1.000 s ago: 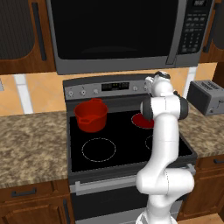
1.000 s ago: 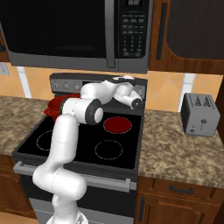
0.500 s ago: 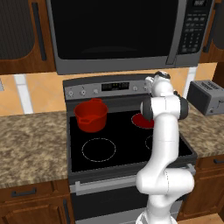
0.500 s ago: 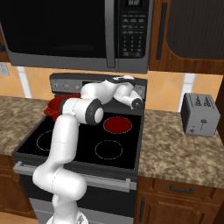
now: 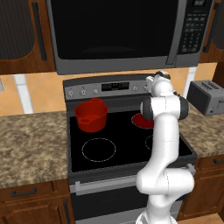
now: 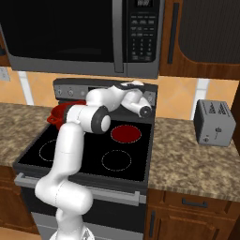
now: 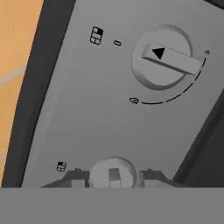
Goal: Turn off the rear right burner of the stove.
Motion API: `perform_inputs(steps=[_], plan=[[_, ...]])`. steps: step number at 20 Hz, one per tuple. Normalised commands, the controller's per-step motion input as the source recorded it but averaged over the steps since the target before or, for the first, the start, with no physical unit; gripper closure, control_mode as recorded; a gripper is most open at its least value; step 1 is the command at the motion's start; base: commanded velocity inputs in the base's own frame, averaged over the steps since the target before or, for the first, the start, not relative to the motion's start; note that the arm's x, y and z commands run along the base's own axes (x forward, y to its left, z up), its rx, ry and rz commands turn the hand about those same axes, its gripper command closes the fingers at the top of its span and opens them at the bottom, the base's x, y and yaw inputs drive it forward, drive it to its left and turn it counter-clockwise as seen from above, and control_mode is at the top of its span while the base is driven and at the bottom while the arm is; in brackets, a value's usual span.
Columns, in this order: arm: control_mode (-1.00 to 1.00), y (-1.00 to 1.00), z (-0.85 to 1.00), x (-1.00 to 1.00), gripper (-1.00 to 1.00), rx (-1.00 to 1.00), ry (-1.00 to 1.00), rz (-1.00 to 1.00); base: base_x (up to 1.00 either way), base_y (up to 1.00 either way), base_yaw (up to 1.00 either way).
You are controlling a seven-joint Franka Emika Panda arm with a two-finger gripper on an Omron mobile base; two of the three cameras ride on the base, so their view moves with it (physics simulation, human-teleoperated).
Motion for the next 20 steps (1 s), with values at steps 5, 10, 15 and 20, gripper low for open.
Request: perform_inputs(steps=[5, 10, 15, 20], plan=[[-1.00, 0.00, 0.07, 0.00, 1.00, 0.28, 0.00, -0.19, 0.00, 0.00, 0.00], [-1.00, 0.00, 0.16, 0.00, 1.00, 0.38, 0.00, -0.23, 0.00, 0.00, 0.00], [-1.00, -0.10, 0.28, 0.00, 1.00, 0.45, 0.04, -0.19, 0.00, 0.00, 0.00], [-1.00, -0.18, 0.34, 0.00, 1.00, 0.51, 0.09, -0.16, 0.00, 0.00, 0.00]])
